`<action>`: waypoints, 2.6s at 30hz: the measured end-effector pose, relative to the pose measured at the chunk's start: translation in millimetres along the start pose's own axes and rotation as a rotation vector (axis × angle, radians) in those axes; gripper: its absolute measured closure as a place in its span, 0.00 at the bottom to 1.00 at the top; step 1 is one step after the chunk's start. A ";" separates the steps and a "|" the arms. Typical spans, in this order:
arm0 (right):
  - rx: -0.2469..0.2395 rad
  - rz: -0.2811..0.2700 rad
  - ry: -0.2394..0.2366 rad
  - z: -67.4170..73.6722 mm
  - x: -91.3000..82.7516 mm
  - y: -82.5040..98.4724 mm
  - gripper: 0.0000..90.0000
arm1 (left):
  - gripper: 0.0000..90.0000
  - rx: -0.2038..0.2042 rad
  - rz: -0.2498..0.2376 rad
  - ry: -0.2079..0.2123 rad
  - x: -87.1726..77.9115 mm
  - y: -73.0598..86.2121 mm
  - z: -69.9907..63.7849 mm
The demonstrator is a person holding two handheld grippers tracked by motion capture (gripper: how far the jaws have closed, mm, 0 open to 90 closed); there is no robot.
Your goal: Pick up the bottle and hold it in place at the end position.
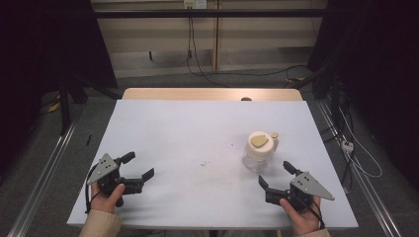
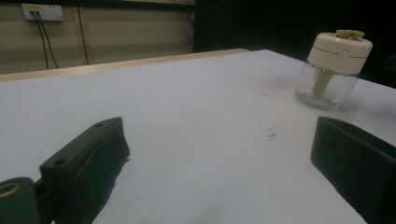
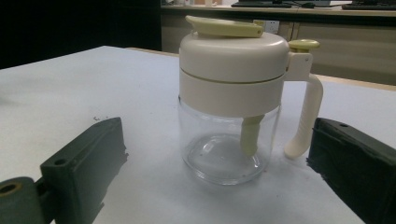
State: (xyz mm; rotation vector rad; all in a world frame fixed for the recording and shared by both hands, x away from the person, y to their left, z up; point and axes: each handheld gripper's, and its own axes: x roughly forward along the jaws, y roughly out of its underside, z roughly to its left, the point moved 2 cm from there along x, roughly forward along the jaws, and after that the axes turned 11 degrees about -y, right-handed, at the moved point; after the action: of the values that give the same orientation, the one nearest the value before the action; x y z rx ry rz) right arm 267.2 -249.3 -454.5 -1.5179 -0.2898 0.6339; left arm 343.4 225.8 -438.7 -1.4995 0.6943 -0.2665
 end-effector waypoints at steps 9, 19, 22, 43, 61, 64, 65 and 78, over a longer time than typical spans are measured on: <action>0.003 -0.001 0.004 -1.8 1.0 -0.8 0.04 | 0.04 0.004 -0.005 0.007 0.0 -0.8 -0.3; -0.004 0.009 0.020 -6.6 8.8 -3.7 0.04 | 0.04 0.004 -0.004 0.012 0.8 -0.5 -1.3; -0.006 0.010 0.022 -7.3 13.1 -5.1 0.04 | 0.04 0.003 -0.003 0.012 0.5 -0.2 -1.9; 0.042 0.009 0.029 -20.0 41.7 -13.7 0.04 | 0.04 0.009 0.004 0.022 1.3 0.6 -3.5; 0.078 0.018 0.020 -24.3 55.7 -13.5 0.03 | 0.04 0.012 0.010 0.028 2.4 1.1 -4.6; 0.082 0.028 0.017 -25.9 59.5 -12.0 0.03 | 0.04 0.014 0.012 0.030 2.7 1.2 -4.9; 0.083 0.030 0.016 -26.4 60.4 -11.7 0.03 | 0.04 0.014 0.012 0.030 2.7 1.2 -4.9; 0.102 0.039 0.026 -30.4 74.1 -11.8 0.04 | 0.04 0.013 0.017 0.035 4.0 2.0 -5.0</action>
State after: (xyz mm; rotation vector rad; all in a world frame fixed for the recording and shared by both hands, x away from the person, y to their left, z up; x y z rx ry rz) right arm 346.3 -233.0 -460.0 -1.4357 -0.2052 0.6497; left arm 343.1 219.6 -441.3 -1.4790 0.7311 -0.2843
